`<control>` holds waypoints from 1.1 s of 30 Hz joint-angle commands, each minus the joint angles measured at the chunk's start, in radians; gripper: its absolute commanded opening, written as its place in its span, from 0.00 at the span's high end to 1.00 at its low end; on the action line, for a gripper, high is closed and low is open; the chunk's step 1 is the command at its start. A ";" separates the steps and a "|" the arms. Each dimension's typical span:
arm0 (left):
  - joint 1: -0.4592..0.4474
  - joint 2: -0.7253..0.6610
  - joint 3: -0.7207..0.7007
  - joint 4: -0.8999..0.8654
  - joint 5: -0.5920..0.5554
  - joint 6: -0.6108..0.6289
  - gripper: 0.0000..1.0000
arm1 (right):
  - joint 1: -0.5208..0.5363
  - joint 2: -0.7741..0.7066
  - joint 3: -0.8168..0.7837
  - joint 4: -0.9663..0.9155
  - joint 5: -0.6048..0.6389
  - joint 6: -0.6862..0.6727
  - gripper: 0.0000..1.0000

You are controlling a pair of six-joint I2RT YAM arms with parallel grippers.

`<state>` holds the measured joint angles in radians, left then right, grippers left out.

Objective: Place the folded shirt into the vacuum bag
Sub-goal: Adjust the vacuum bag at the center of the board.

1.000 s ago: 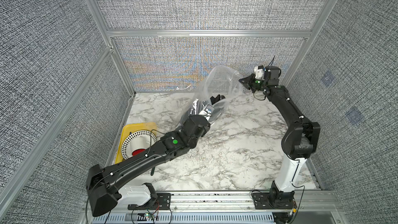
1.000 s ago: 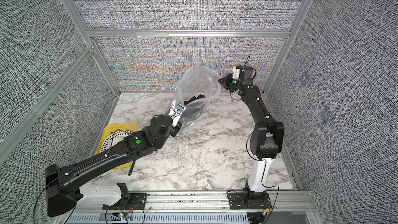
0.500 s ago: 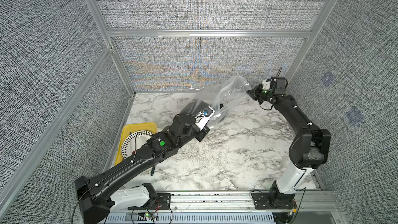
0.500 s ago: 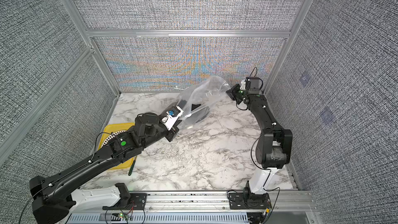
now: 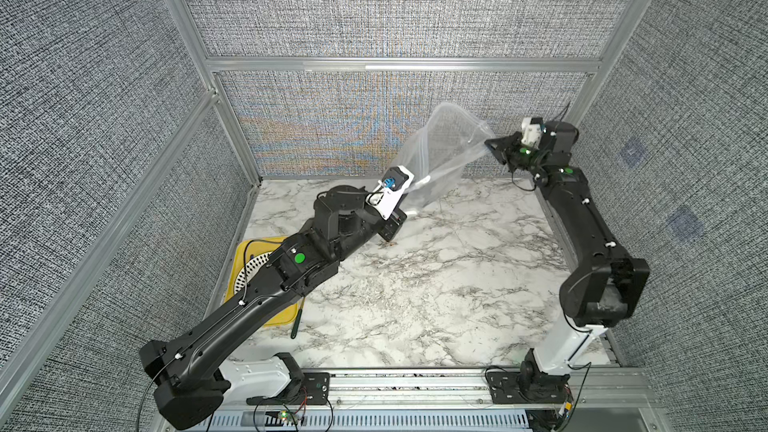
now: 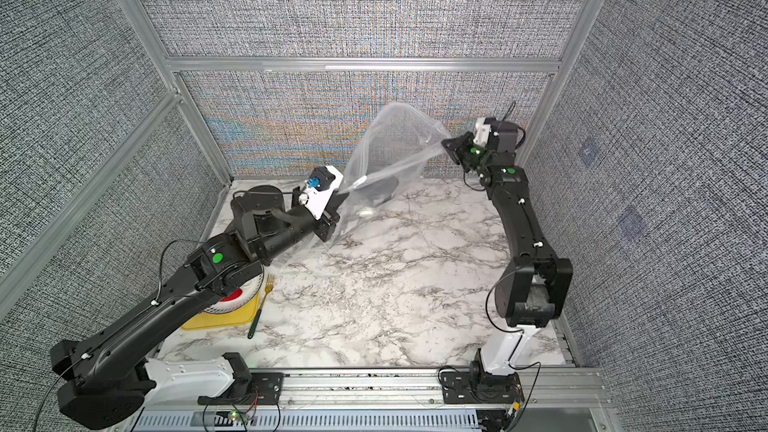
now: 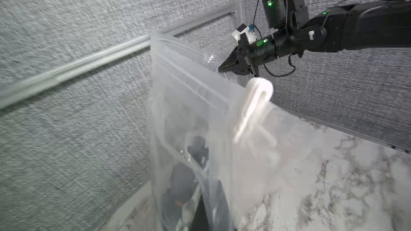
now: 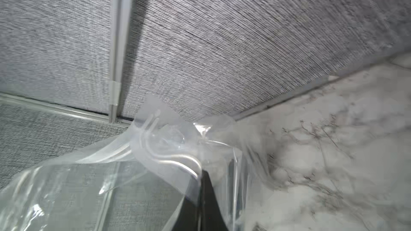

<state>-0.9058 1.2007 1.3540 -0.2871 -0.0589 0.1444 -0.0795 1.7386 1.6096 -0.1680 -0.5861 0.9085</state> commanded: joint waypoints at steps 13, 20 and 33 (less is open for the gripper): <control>-0.132 0.090 -0.065 0.080 0.048 -0.131 1.00 | -0.160 -0.014 -0.310 0.093 0.087 -0.078 1.00; -0.162 0.156 -0.072 0.080 0.439 -0.247 1.00 | -0.254 -0.123 -0.436 -0.019 0.321 -0.171 1.00; -0.169 0.059 -0.216 0.084 0.172 -0.426 0.20 | -0.407 -0.133 -0.699 0.136 0.195 -0.265 0.96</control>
<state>-1.0893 1.2640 1.1423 -0.1780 0.3027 -0.2409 -0.4854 1.5974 0.9081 -0.0906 -0.3763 0.6788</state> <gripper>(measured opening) 0.770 0.055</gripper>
